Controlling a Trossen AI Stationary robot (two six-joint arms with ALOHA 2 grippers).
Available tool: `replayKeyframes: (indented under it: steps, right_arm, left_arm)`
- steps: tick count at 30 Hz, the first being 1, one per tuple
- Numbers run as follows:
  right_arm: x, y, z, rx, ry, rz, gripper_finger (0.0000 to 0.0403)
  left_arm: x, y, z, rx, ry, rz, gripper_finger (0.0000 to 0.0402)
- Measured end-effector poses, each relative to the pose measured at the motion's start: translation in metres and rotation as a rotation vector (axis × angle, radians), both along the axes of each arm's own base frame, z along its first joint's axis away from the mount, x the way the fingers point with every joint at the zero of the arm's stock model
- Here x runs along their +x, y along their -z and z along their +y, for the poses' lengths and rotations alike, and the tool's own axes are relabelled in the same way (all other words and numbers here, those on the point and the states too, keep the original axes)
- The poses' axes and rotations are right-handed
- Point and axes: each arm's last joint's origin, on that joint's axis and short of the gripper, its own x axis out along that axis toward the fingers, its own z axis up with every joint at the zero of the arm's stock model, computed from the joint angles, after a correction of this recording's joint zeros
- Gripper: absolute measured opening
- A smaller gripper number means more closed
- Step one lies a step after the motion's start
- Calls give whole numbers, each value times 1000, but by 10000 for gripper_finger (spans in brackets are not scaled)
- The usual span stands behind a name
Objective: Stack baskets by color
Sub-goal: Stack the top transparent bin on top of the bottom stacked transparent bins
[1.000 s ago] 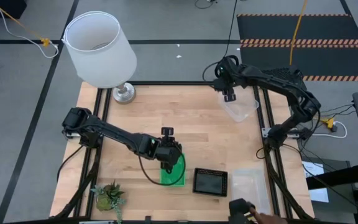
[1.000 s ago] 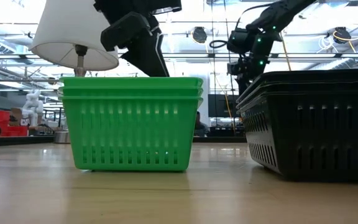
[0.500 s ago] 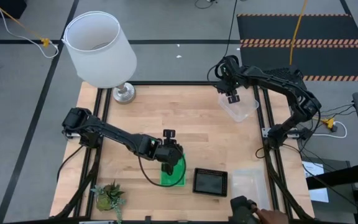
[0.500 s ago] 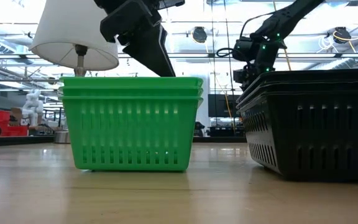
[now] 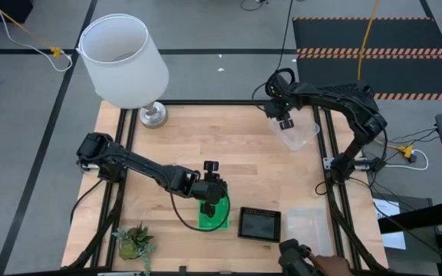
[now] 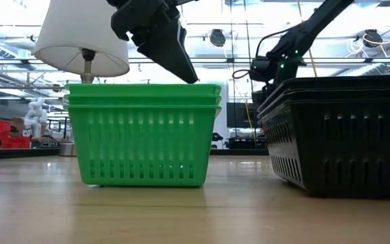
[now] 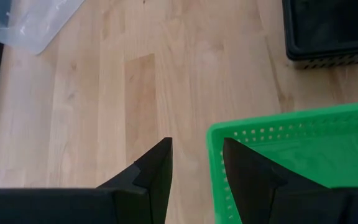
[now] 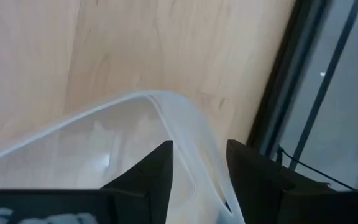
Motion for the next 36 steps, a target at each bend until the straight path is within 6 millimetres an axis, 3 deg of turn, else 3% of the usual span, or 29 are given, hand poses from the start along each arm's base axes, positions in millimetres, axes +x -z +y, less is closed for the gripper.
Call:
replayKeyframes:
  steps: [6,12,16,27,36]
  right_arm:
    - [1,8,-1,26,-4,29,119]
    - [-2,7,2,51,20,50,17]
    - [-3,-2,11,24,76,71,12]
    - [-5,-76,74,-285,171,26,1]
    - [-24,-150,127,-225,331,-156,1]
  left_arm:
    - [0,0,0,3,2,2,145]
    - [1,0,3,2,-6,1,145]
    - [0,0,0,0,-2,1,145]
    - [0,-2,-8,-10,17,-32,145]
    - [0,-3,-16,-22,35,-57,145]
